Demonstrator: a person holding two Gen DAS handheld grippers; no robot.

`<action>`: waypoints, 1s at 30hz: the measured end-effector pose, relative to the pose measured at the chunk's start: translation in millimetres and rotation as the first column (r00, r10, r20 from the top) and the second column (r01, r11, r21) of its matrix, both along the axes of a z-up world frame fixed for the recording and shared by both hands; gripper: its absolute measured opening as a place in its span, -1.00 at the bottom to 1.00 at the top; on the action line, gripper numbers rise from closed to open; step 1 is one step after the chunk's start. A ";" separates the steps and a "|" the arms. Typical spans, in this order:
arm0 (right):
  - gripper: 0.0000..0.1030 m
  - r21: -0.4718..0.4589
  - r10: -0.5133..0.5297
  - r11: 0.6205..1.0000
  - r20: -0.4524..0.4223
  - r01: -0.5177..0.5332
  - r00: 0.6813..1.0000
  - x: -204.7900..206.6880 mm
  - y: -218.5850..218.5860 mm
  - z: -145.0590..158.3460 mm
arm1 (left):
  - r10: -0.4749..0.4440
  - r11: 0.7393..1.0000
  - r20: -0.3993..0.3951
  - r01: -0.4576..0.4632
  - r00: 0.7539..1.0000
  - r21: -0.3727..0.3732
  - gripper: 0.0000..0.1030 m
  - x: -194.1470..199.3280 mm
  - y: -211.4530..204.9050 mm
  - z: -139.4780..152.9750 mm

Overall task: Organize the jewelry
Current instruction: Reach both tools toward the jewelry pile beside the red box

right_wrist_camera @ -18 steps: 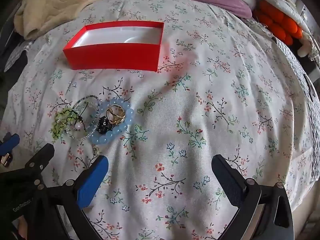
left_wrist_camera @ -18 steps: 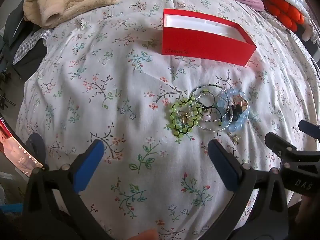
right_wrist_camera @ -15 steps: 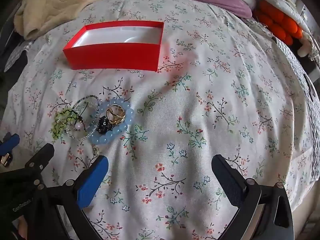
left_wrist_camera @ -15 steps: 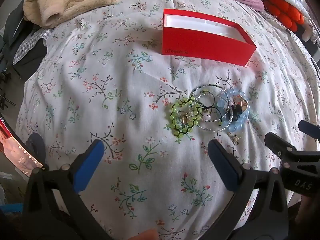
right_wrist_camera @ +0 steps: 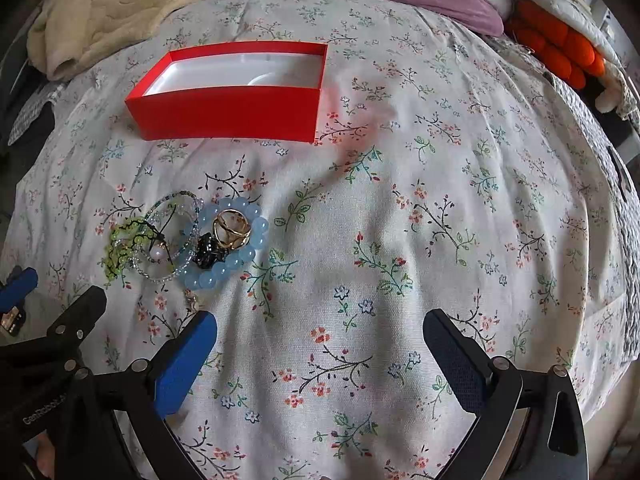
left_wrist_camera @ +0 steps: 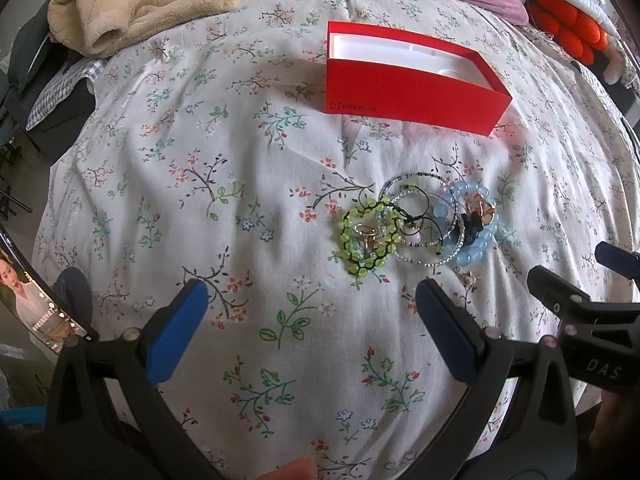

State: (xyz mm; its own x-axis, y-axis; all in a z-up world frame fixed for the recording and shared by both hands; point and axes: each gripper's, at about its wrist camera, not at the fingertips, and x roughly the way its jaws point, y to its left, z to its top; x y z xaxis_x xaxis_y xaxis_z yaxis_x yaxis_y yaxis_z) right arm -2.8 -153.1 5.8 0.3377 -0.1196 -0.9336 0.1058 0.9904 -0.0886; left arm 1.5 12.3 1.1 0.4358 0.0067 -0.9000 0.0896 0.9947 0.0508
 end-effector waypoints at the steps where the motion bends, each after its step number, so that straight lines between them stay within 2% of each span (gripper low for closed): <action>1: 1.00 0.000 0.000 1.000 0.000 0.000 1.000 0.0 0.0 0.0 | 0.000 1.000 0.000 0.000 1.000 0.000 1.00 0.0 0.0 0.0; 22: 1.00 -0.017 -0.004 1.000 0.026 0.004 1.000 5.1 -0.1 5.1 | -0.011 1.000 0.004 0.011 1.000 -0.010 1.00 4.2 -0.2 5.0; 25: 1.00 -0.003 -0.005 1.000 0.007 0.006 1.000 7.6 -1.7 4.4 | -0.018 1.000 0.004 0.018 1.000 -0.015 1.00 6.2 -1.5 5.5; 30: 1.00 -0.015 -0.012 1.000 0.043 0.013 0.999 13.6 -5.8 8.9 | -0.012 0.999 0.017 0.013 1.000 -0.045 1.00 9.1 0.5 11.9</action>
